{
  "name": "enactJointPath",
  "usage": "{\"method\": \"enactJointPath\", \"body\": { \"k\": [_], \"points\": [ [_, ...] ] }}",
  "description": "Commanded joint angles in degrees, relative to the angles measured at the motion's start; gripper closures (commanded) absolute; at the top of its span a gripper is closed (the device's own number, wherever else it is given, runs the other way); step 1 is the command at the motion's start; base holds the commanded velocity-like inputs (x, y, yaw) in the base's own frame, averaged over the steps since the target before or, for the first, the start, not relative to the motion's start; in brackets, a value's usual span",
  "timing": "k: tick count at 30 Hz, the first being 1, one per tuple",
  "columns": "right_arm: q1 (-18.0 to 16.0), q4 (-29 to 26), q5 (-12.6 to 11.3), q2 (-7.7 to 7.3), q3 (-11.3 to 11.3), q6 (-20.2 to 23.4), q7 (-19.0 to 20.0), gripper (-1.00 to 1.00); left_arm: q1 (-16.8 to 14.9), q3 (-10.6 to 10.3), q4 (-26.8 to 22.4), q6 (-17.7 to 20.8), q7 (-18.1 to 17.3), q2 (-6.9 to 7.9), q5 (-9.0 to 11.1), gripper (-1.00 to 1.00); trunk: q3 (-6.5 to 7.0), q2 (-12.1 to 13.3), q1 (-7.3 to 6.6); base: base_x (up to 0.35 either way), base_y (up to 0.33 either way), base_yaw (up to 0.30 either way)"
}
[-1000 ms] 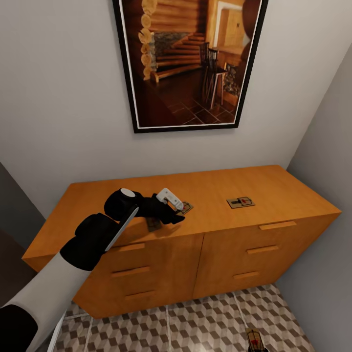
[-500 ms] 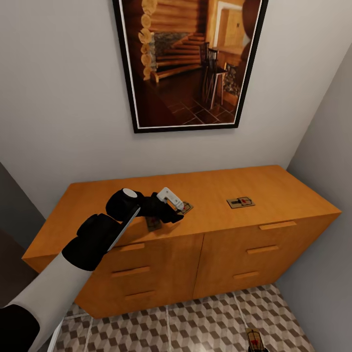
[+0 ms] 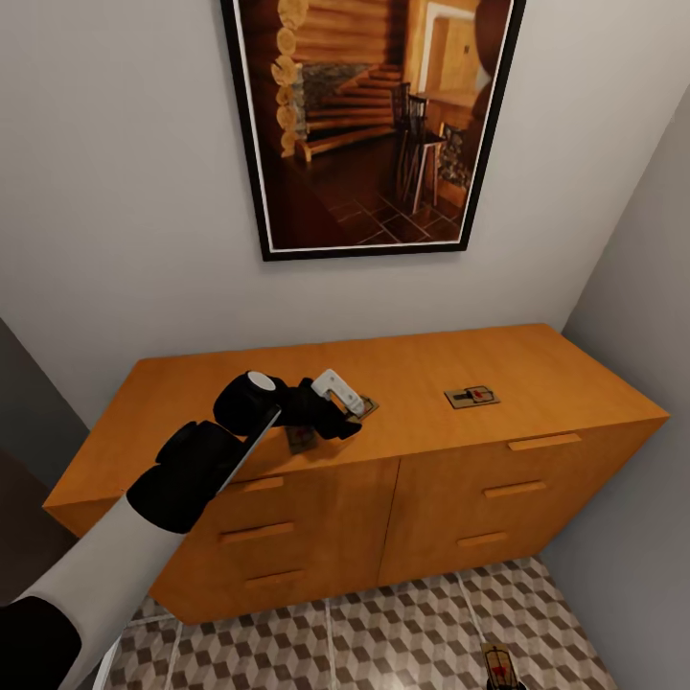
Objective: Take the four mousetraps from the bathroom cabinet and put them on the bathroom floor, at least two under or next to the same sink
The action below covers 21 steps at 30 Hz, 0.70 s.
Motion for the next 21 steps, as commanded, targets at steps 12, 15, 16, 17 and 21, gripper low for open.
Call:
{"method": "enactJointPath", "body": {
  "k": [12,15,16,17,21],
  "points": [
    [0.0,0.0,0.5,0.01,-0.2,-0.1,-0.4,1.00,-0.1,-0.7,0.0,0.1,-0.4,-0.03,-0.7,-1.00,-0.05,0.0,0.00,0.000,0.000,0.000],
    [0.0,0.0,0.5,0.01,-0.2,-0.2,-0.4,1.00,-0.1,-1.0,0.0,0.1,-0.4,-0.03,-0.7,-1.00,-0.05,0.0,0.00,0.000,0.000,0.000],
    [0.0,0.0,0.5,0.01,-0.2,-0.2,-0.4,1.00,-0.1,-1.1,0.1,0.1,-0.4,-0.03,-0.7,-1.00,-0.05,0.0,0.00,0.000,0.000,0.000],
    [0.0,0.0,0.5,0.01,-0.2,-0.2,-0.4,1.00,-0.1,-1.1,0.1,0.1,-0.4,-0.03,-0.7,-1.00,-0.05,0.0,0.00,0.000,0.000,0.000],
    [0.0,0.0,0.5,0.01,-0.2,-0.2,-0.4,1.00,-0.1,-1.2,0.1,0.1,-0.4,-0.03,-0.7,-1.00,-0.05,0.0,0.00,0.000,0.000,0.000]
  ]
}}
